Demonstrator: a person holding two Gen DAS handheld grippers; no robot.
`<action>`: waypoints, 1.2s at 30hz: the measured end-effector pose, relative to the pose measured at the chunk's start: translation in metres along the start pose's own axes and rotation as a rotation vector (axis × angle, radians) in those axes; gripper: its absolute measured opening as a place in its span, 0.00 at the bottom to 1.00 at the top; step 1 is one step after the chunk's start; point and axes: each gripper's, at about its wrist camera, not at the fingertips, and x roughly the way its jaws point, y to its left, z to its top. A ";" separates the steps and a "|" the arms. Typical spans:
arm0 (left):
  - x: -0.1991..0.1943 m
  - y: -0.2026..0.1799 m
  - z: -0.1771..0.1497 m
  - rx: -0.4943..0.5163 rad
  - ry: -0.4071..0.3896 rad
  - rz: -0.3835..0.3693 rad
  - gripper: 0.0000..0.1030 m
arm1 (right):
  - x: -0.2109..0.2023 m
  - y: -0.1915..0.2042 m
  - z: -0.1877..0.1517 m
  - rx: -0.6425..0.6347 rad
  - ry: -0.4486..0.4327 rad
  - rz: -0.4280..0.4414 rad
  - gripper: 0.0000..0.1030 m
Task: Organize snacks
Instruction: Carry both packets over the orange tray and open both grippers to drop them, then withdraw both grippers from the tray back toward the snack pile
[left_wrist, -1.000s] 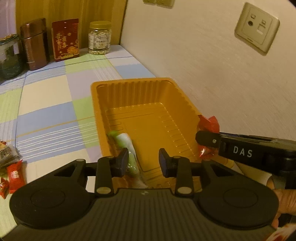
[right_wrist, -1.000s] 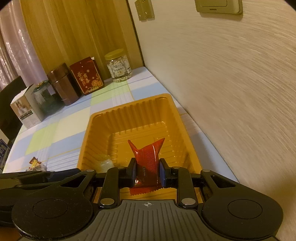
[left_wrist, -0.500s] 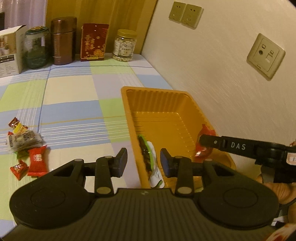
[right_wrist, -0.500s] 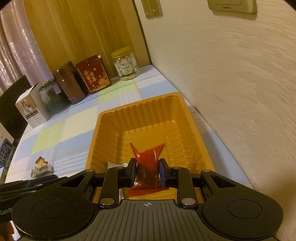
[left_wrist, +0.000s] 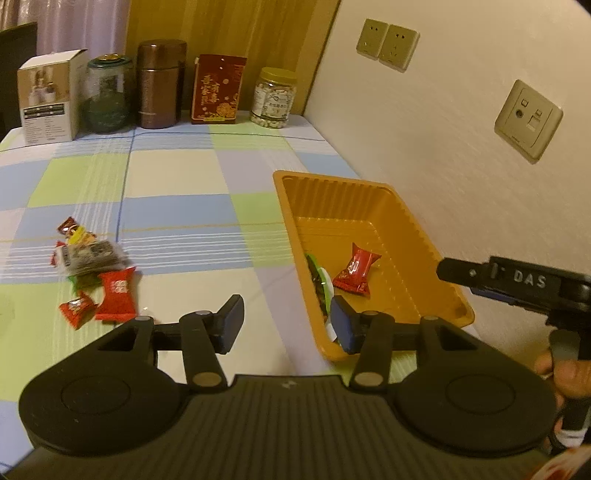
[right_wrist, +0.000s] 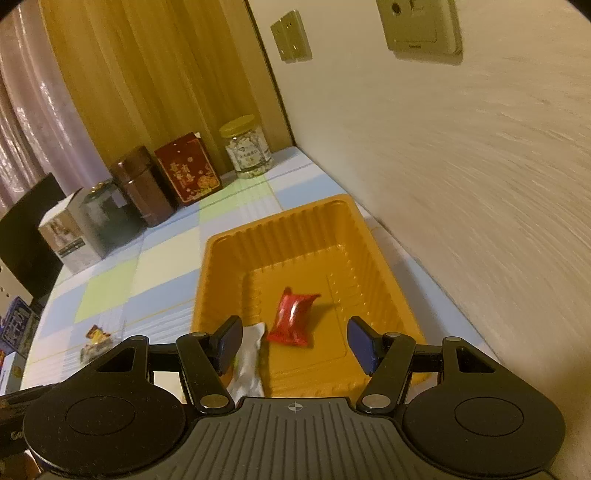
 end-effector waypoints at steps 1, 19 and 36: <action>-0.005 0.001 -0.001 0.001 -0.004 0.003 0.47 | -0.005 0.002 -0.003 0.004 -0.001 0.001 0.61; -0.088 0.039 -0.030 -0.016 -0.056 0.091 0.55 | -0.070 0.077 -0.050 -0.105 -0.007 0.041 0.61; -0.117 0.082 -0.051 -0.078 -0.063 0.153 0.58 | -0.069 0.119 -0.072 -0.177 0.027 0.090 0.61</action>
